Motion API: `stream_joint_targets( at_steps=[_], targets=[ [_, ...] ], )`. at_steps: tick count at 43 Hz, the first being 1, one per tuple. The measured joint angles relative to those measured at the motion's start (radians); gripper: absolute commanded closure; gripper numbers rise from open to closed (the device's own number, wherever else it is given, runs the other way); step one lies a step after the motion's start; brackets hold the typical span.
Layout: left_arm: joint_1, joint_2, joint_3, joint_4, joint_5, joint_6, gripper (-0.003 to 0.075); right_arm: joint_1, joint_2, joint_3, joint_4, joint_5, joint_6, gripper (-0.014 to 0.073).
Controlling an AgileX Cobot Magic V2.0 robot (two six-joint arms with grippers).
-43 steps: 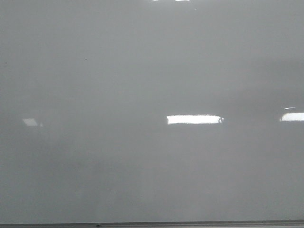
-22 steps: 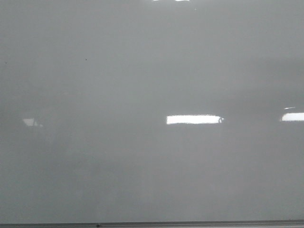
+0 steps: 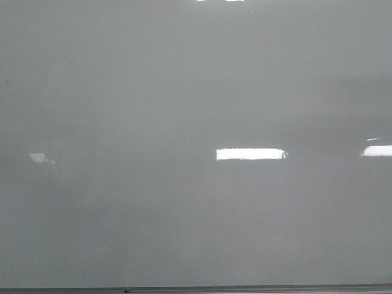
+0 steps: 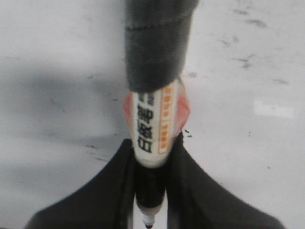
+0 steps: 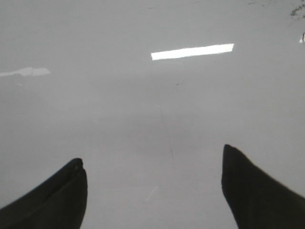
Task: Write number 7 on whiteboard
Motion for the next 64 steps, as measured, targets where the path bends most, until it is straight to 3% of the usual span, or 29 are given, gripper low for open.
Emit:
stream_joint_targets(
  at_steps=[7, 17, 22, 28, 35, 39, 46, 64],
  targets=[
    [-0.056, -0.075, -0.063, -0.003, 0.248, 0.000, 0.0741, 0.000, 0.000, -0.009, 0.012, 0.037, 0.000, -0.0006],
    [-0.283, -0.090, -0.202, -0.064, 0.633, 0.172, 0.0741, 0.015, 0.032, -0.116, 0.020, 0.192, -0.023, -0.0006],
    [-0.437, -0.120, -0.232, -0.190, 0.647, 0.421, 0.0741, 0.065, 0.099, -0.173, 0.051, 0.261, -0.078, -0.0006],
    [-0.659, -0.192, -0.238, -0.370, 0.652, 0.702, 0.0741, 0.172, 0.206, -0.247, 0.137, 0.372, -0.245, -0.0006],
    [-0.845, -0.272, -0.238, -0.404, 0.692, 0.770, 0.0741, 0.324, 0.326, -0.364, 0.292, 0.572, -0.516, -0.0006],
    [-0.921, -0.304, -0.238, -0.405, 0.699, 0.779, 0.0741, 0.397, 0.387, -0.440, 0.374, 0.681, -0.607, -0.0006],
    [-0.990, -0.317, -0.238, -0.405, 0.706, 0.781, 0.0741, 0.506, 0.507, -0.559, 0.426, 0.746, -0.663, -0.0006],
    [-0.998, -0.317, -0.238, -0.405, 0.706, 0.781, 0.0741, 0.753, 0.826, -0.796, 0.430, 0.729, -0.671, -0.0006]
  ],
)
